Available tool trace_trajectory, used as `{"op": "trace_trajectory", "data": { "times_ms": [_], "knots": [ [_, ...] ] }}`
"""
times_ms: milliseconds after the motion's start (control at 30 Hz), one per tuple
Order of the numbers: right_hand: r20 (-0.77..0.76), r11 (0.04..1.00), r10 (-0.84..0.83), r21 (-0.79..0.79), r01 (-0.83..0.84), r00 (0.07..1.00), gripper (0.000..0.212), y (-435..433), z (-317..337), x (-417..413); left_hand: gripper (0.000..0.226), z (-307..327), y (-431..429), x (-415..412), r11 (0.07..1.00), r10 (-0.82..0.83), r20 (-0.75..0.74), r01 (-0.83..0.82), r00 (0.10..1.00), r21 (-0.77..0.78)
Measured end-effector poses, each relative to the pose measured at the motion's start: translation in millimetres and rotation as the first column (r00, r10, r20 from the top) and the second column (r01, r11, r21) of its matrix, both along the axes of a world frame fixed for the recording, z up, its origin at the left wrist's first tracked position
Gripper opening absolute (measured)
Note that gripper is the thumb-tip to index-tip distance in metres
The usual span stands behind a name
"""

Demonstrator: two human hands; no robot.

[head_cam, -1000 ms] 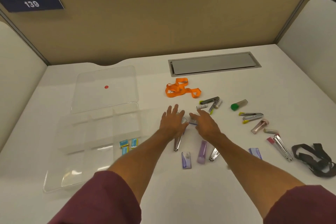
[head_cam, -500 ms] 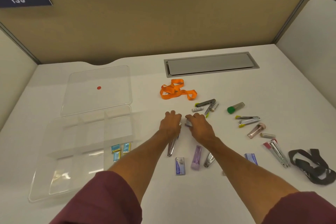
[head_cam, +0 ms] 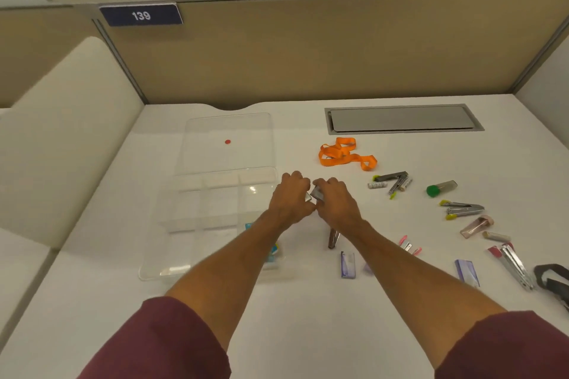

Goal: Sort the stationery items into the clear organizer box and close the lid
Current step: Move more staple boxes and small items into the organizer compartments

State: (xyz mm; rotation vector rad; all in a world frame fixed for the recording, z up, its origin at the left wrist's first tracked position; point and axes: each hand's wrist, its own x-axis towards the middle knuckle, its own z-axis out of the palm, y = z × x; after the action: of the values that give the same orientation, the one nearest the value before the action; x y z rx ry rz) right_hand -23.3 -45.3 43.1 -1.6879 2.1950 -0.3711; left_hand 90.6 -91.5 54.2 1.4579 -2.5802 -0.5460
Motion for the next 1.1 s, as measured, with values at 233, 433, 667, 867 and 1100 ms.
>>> {"op": "trace_trajectory", "data": {
  "times_ms": [233,433,667,867,1100],
  "knots": [
    [0.008,0.989,0.134,-0.065,-0.133,0.991,0.046,3,13,79,0.049,14,24,97,0.995,0.086,-0.045,-0.088,0.995,-0.036],
    [0.015,0.975,0.206,-0.089,-0.204,0.978,0.044,4,18,129,0.059,-5,54,165,0.961,0.274,-0.174,-0.277,0.946,0.009],
    [0.033,0.957,0.279,-0.087,-0.276,0.96,0.047,2,10,166,0.081,-20,66,186,0.926,0.348,-0.014,-0.342,0.937,0.161],
    [0.068,0.949,0.315,-0.052,-0.312,0.947,0.057,0,-3,189,0.078,-23,69,191,0.886,0.437,-0.084,-0.412,0.896,0.211],
    [0.014,0.932,0.36,-0.056,-0.359,0.933,0.065,5,-7,186,0.059,-28,71,198,0.905,0.426,-0.185,-0.413,0.886,0.107]
  ]
}}
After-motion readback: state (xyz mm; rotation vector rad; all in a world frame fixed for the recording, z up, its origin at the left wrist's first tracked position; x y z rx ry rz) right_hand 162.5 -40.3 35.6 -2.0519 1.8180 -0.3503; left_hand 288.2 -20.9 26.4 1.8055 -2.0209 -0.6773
